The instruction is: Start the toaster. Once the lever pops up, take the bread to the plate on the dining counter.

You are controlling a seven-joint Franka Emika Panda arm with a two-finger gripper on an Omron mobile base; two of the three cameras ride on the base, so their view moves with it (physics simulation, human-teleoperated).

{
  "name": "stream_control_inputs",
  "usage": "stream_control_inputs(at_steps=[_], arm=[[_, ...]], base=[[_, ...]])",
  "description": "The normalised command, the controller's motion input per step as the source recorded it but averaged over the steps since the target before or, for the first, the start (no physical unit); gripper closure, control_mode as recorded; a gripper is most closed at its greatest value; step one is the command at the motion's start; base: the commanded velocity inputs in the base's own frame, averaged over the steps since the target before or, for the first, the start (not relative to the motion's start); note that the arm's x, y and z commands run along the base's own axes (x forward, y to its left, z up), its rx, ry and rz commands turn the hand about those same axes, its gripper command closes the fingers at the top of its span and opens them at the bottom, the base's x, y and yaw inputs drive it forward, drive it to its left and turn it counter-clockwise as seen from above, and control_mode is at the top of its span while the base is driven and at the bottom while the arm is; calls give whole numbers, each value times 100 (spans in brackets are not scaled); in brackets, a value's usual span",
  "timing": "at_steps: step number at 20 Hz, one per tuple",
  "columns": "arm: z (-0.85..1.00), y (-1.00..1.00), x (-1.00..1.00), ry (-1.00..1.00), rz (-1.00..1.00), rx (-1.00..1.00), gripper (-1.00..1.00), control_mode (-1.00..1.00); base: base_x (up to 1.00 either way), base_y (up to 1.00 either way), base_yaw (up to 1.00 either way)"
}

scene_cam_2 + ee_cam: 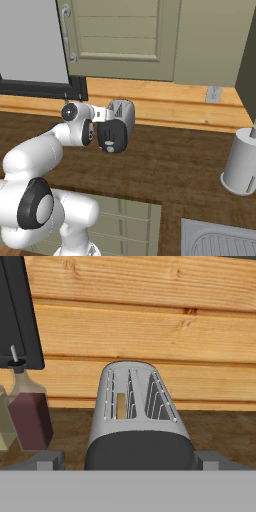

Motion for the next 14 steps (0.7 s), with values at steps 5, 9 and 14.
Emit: stream_control_inputs(at_steps=[5,9,14], arm=[[0,0,0,0,0,0,-100,-100],[0,0,0,0,0,0,-100,-100],[0,0,0,0,0,0,-100,-100]], base=[[0,0,0],[0,0,0],[0,0,0]])
